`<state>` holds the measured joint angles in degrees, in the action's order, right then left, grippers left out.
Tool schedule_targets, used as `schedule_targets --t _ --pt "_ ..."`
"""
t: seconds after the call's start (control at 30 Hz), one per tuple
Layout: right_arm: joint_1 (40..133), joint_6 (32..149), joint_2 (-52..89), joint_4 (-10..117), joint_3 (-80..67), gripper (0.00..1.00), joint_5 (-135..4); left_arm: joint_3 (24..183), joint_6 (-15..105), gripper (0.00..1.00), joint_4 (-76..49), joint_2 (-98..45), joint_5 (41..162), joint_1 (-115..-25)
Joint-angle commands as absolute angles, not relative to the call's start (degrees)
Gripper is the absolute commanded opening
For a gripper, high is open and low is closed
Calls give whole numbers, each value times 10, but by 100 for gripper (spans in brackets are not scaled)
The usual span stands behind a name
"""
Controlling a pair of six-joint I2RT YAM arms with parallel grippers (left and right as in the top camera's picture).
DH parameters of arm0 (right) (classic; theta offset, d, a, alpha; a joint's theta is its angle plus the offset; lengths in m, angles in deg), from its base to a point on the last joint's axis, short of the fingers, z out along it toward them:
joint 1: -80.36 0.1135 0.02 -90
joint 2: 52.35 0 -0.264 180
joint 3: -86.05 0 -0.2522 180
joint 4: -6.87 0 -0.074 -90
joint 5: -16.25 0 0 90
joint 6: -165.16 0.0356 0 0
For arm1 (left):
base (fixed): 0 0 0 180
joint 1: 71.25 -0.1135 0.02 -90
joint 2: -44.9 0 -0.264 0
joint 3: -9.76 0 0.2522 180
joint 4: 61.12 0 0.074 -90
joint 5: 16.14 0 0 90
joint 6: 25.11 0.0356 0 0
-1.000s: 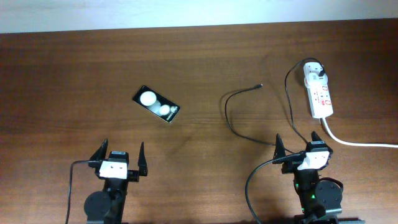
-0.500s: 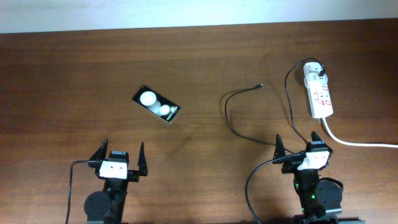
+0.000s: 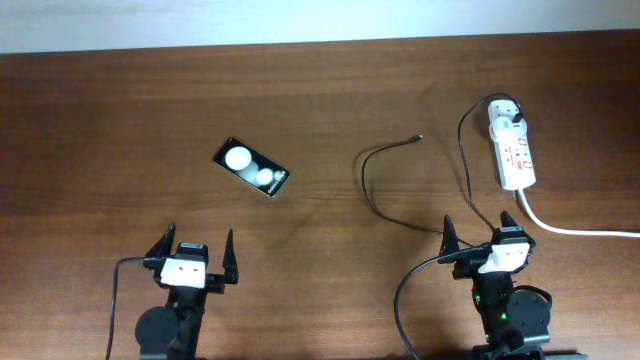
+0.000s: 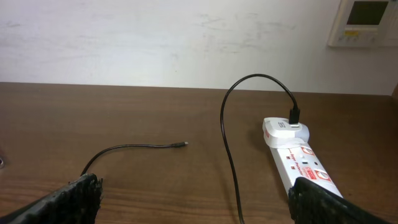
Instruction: Plug charger to phone and switch on socket
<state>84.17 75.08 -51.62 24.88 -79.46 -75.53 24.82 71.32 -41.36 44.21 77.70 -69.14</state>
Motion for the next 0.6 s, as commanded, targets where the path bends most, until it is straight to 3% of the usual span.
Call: schedule_targets --t 0.0,0.57 --pt "845 749 -520 251 -799 99 -750 266 716 99 -376 446 792 -696" --pt "845 749 -520 251 -799 99 -750 410 677 99 -249 432 792 -696"
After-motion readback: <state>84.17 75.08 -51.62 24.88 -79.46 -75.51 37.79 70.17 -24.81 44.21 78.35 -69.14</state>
